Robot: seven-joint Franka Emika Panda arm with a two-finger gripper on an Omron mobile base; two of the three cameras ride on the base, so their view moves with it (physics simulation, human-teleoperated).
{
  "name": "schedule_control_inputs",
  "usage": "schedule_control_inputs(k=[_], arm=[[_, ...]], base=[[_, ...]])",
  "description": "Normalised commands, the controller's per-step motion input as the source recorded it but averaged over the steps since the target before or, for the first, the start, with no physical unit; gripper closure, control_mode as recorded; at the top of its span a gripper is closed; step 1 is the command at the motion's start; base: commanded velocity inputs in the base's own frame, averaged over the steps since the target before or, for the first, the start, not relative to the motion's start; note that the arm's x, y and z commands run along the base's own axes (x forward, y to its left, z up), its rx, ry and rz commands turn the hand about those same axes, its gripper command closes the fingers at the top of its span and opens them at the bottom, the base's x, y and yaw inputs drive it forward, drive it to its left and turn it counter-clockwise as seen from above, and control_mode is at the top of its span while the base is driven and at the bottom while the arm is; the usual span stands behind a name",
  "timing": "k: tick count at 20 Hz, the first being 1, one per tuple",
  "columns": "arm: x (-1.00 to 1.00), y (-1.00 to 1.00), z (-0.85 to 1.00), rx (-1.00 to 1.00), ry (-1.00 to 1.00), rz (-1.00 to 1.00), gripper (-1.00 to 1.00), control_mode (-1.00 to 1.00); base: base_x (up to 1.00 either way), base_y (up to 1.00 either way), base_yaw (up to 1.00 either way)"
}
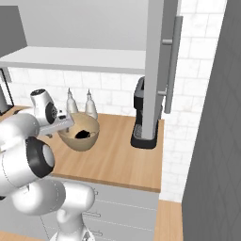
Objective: Open the cabinet, pick up the bread from the cabinet and place it in the basket. Then move the basket to the dining counter.
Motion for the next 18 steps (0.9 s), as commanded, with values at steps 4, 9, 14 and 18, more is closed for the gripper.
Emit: schedule_control_inputs(k=[4, 9, 14, 18], arm=[[0.28, 0.00, -0.21, 0.00, 0.00, 0.02, -1.00, -1.00], [0.18, 0.00, -0.23, 0.00, 0.00, 0.02, -1.00, -1.00], [0.09, 0.00, -0.24, 0.00, 0.00, 0.02, -1.00, -1.00], [0.01, 0.00, -0.13, 0.00, -0.01, 0.03, -1.00, -1.00]], base=[[0.00, 0.00, 0.00], [0.00, 0.00, 0.00], [0.00, 0.00, 0.00], [0.00, 0.00, 0.00]])
